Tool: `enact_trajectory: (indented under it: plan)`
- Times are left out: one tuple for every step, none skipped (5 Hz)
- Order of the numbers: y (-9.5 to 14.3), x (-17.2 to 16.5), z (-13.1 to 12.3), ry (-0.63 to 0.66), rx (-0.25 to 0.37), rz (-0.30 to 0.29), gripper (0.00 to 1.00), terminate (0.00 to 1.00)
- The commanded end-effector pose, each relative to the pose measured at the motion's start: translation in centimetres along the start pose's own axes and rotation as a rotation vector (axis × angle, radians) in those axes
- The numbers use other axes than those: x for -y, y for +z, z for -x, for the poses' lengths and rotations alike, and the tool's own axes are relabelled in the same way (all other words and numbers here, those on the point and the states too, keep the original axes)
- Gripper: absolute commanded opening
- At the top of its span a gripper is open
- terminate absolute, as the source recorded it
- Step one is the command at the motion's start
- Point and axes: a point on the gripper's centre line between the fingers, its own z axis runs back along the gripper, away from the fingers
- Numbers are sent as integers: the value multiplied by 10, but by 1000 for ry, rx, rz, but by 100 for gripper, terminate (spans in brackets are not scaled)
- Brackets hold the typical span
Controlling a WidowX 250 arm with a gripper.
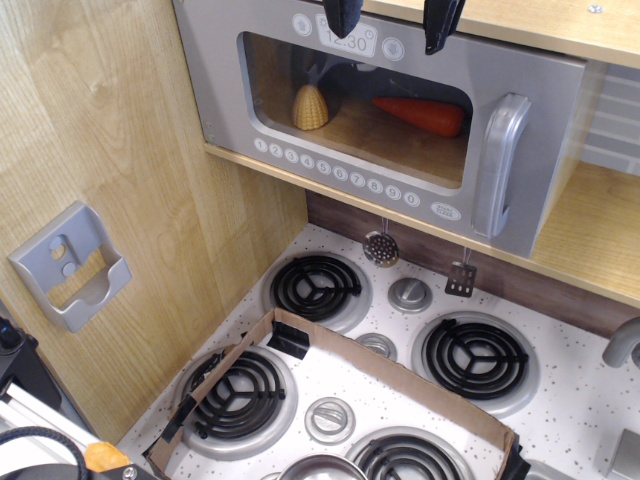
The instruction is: Open microwave
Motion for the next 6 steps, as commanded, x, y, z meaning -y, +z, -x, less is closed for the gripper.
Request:
enact_trajectory:
  plan:
    - [0,0,0,0,0,0,100,0]
    - [-1,5,19,23,69,-23,100,0]
    - [-11,16,45,90,106,-26,100,0]
    - [-23,29,69,126,168,-1,100,0]
    - [-39,43,79,119,218,27,100,0]
    - [-56,54,71,98,246,62,100,0]
